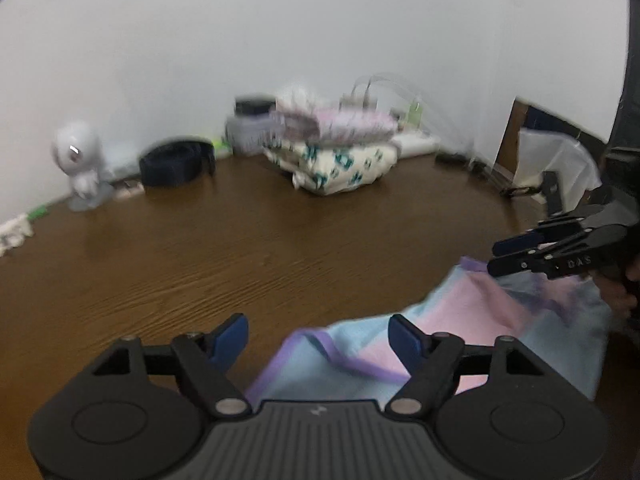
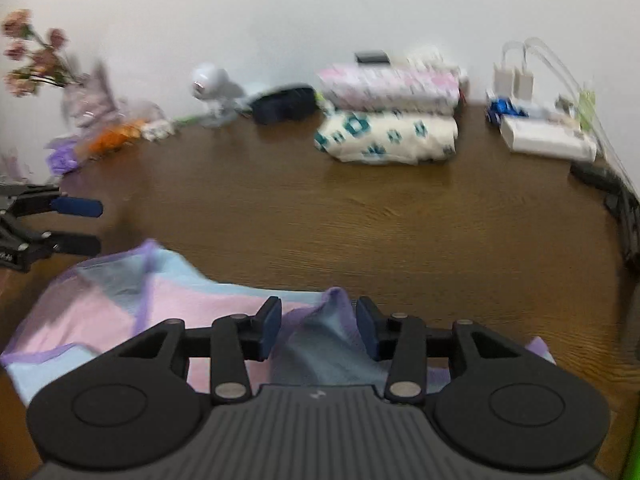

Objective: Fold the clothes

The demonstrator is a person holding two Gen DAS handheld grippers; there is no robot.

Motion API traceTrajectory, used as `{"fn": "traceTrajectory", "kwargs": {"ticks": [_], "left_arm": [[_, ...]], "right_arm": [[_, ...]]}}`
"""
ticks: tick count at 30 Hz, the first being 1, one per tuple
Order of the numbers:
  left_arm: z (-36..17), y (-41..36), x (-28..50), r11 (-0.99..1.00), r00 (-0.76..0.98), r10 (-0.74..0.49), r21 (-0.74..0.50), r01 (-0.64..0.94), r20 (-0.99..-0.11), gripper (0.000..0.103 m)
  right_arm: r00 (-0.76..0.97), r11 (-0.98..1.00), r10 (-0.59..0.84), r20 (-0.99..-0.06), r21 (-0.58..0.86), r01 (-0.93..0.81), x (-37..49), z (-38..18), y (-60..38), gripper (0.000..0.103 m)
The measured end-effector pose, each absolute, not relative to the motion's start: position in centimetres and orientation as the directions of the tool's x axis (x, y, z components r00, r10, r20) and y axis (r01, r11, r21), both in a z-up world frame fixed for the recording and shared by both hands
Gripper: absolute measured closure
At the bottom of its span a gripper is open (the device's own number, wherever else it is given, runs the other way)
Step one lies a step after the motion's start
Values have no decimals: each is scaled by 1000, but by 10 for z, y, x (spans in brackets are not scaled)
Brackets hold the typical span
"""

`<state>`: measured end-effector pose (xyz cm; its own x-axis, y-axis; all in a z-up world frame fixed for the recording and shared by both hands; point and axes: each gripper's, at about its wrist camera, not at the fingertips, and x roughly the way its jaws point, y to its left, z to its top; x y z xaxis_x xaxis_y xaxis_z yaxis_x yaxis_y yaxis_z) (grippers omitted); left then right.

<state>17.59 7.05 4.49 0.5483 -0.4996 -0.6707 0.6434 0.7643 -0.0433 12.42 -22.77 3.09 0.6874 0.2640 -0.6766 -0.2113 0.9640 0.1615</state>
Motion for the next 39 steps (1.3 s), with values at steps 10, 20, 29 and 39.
{"fn": "traceTrajectory", "kwargs": {"ticks": [10, 20, 29, 39], "left_arm": [[9, 69, 193, 688, 460, -548, -63, 723, -698, 83], [43, 72, 154, 704, 547, -545, 8, 711, -636, 99], [22, 60, 15, 768, 693, -437, 163, 619, -574, 98], [27, 119, 23, 923, 731, -355, -95, 372, -583, 40]], "right_arm": [[710, 965, 222, -669, 49, -256, 125, 10, -211, 90], [776, 962, 240, -584, 34, -272, 101, 34, -213, 98], [775, 918, 320, -545, -25, -397, -4, 36, -224, 98], [791, 945, 306, -530, 70, -318, -29, 49, -248, 65]]}}
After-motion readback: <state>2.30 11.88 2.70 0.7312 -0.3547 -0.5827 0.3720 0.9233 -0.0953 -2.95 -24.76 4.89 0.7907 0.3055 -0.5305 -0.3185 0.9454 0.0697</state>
